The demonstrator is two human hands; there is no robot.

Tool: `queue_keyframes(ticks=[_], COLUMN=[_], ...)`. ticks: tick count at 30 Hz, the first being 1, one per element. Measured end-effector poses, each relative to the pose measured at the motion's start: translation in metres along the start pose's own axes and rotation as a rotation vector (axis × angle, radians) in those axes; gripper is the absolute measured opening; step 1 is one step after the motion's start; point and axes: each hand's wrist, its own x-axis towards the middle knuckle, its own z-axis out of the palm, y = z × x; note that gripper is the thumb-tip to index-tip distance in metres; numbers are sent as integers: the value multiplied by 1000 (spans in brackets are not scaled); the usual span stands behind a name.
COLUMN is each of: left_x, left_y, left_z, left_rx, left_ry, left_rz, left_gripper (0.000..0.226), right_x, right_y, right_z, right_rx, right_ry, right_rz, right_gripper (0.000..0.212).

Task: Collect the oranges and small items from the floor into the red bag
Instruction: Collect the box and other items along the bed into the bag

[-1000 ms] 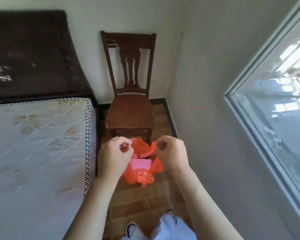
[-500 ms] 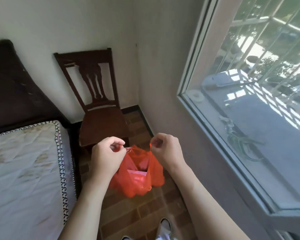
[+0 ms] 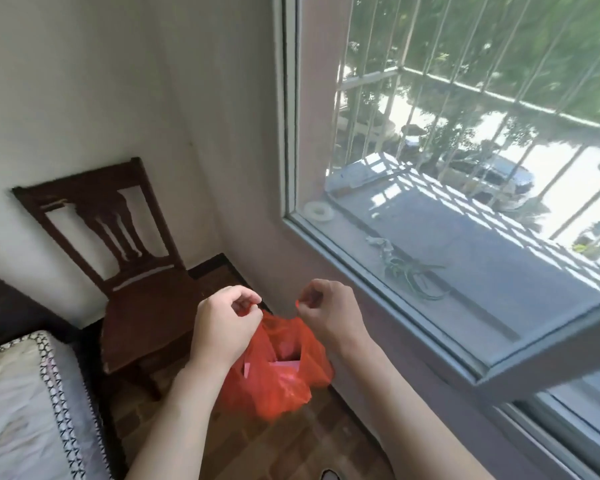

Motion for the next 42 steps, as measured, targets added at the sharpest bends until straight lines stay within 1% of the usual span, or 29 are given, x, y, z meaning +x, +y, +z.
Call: queue_keyframes(ticks=[3,11,15,20,27,34,38,42], left_x=[5,-12,-37,-79,-135,-215,-264,-306], left_y=[13,35,48,70,82,88,73,49], left_z=[-2,9,30,71,146,236,282,324], left_rx=[-11,-112,-167,-231,-77,53,131,182], left_ry=[-84,-248,-331,-485,-646,-821,-881,-894], left_rz=[102,282,308,311,310,289,245,215], left_gripper=[22,20,20,23,19,18,17,16], right_x=[-19,-100,-145,-193,-250,-312,-345,-370], right_y=[2,12,30,63,136,233,289,342], right_z=[-15,-54,-70,-93,-118,-140,-131,-109], right_rx=[-4,-46,-47,-58,-66,-12,12,36], right_ry=[96,294,395,457,456,391,316,250], right_rz=[53,203,297,410,571,756,839,900], right_gripper=[12,14,15,15,14,14,15,18])
